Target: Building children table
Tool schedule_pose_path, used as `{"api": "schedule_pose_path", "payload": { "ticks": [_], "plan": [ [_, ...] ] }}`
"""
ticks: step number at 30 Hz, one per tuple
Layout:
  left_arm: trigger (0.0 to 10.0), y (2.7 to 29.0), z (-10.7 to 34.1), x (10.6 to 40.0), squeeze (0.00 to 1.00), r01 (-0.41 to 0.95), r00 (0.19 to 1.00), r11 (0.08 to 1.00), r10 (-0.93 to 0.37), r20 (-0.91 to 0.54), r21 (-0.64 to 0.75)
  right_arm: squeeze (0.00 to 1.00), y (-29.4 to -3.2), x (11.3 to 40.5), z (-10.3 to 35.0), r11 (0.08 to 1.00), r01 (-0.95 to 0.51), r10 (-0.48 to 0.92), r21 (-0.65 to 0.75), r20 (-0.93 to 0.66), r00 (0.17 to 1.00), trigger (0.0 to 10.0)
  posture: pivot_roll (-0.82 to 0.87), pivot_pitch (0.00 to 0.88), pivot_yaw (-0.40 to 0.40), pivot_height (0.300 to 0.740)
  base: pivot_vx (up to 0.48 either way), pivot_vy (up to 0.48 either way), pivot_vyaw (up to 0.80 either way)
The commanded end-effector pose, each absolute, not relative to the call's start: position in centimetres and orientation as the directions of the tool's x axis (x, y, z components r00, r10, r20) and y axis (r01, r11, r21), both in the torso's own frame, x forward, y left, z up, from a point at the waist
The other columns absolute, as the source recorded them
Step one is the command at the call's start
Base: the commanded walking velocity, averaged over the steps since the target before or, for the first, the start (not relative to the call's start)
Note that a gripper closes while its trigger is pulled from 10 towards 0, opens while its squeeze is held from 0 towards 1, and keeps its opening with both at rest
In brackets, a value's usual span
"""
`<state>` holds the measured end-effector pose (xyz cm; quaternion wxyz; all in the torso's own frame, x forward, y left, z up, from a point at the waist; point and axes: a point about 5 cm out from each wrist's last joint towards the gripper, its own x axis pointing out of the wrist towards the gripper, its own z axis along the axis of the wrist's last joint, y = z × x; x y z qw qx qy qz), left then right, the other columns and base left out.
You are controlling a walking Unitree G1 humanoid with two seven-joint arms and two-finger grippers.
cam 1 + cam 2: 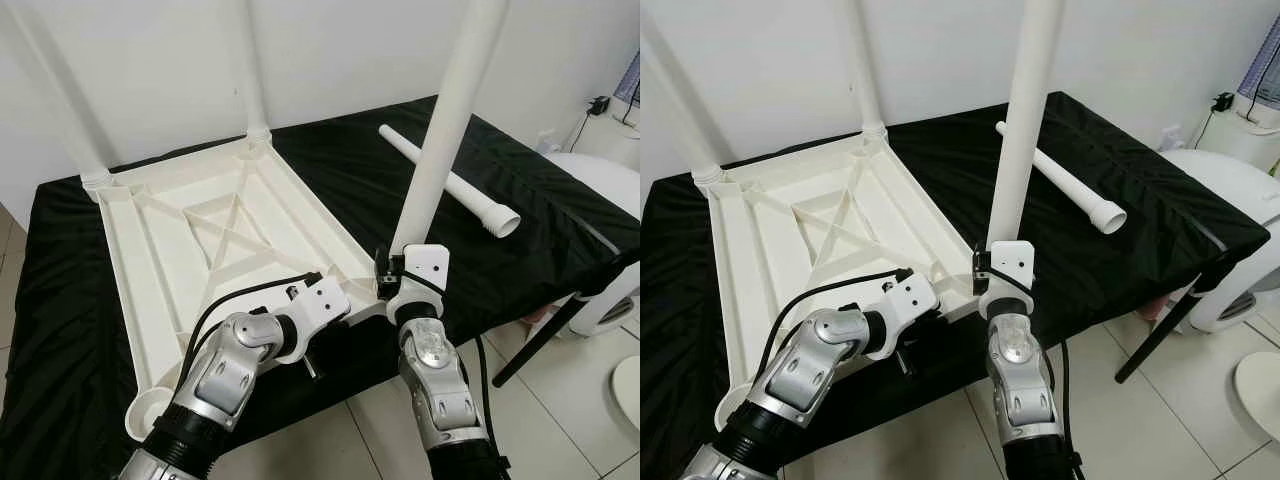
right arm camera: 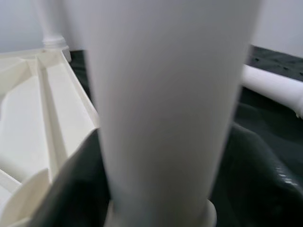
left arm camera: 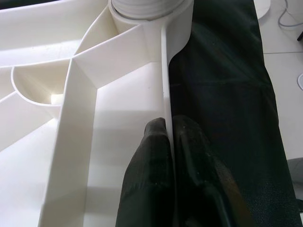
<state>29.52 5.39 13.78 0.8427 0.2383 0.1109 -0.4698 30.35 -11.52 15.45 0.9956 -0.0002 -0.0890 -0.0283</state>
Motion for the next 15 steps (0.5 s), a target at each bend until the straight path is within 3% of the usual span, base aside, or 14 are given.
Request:
{"api": "schedule_pose_path", "payload": {
  "ticks": [1,13,14,15],
  "plan": [
    [10.0,6.51,13.2,29.91,0.0,0.782,0.623,0.523,-0.66,-0.419,0.338,1.0,-12.06,30.16,14.6,0.996,0.088,-0.09,0.017,0.132,0.987,10.0,-0.12,0.063,0.077,0.74,0.0,0.0,0.0],
    [10.0,6.15,12.83,29.65,0.0,0.788,0.616,0.517,-0.665,-0.423,0.335,1.0,-12.59,30.22,14.79,0.998,0.061,-0.061,0.006,0.144,0.988,10.0,-0.12,0.057,0.074,0.74,0.0,0.0,0.0],
    [10.0,6.11,12.83,29.64,0.2,0.79,0.613,0.516,-0.668,-0.422,0.331,0.0,-12.58,30.3,14.9,0.999,0.038,-0.038,0.006,0.148,0.988,10.0,-0.12,0.055,0.074,0.74,0.0,0.0,0.0],
    [10.0,6.11,12.83,29.64,0.2,0.79,0.613,0.516,-0.668,-0.422,0.331,0.0,-12.58,30.3,14.9,0.999,0.038,-0.038,0.006,0.148,0.988,10.0,-0.12,0.055,0.074,0.74,0.0,0.0,0.0]
  ]
}}
